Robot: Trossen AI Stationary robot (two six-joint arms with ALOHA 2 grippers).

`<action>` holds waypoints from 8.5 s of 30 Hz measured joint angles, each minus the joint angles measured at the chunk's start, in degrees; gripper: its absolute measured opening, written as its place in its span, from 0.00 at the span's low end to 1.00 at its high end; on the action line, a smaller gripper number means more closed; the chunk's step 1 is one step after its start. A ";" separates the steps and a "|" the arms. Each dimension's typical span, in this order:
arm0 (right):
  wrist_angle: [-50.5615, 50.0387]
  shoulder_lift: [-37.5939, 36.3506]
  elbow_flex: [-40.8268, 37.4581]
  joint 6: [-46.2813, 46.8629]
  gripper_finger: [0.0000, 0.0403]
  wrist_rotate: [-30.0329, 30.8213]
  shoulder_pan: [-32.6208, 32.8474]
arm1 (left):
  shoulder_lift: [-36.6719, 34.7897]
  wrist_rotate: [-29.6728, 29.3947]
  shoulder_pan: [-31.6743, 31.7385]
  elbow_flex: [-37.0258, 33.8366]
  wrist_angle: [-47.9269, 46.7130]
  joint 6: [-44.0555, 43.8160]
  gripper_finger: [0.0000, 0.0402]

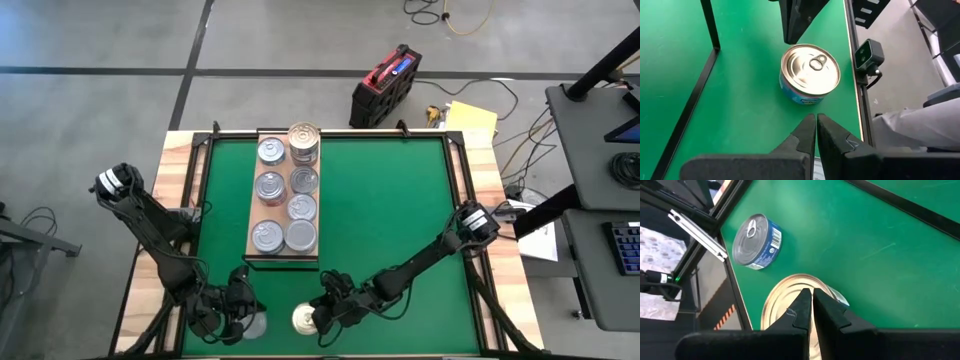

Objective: Stack canned seafood by type on shelf
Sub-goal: Stack the blue and pink tuna can on top of the blue and pink tuna cans on the shelf

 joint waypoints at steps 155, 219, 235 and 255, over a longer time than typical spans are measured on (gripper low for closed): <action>-8.65 -0.31 0.33 22.95 0.02 -4.67 1.77 | 19.92 12.56 6.84 8.88 11.37 48.77 0.00; -11.01 -2.62 0.22 17.77 0.02 -11.12 -0.90 | 19.08 1.97 5.51 5.58 18.01 25.28 0.00; -9.75 -2.58 0.22 29.40 0.03 -11.14 0.67 | 21.46 1.96 5.51 5.68 18.05 23.80 0.00; -10.83 -2.54 0.22 28.91 0.31 -11.13 0.76 | 22.55 1.29 5.64 5.68 17.07 17.89 0.00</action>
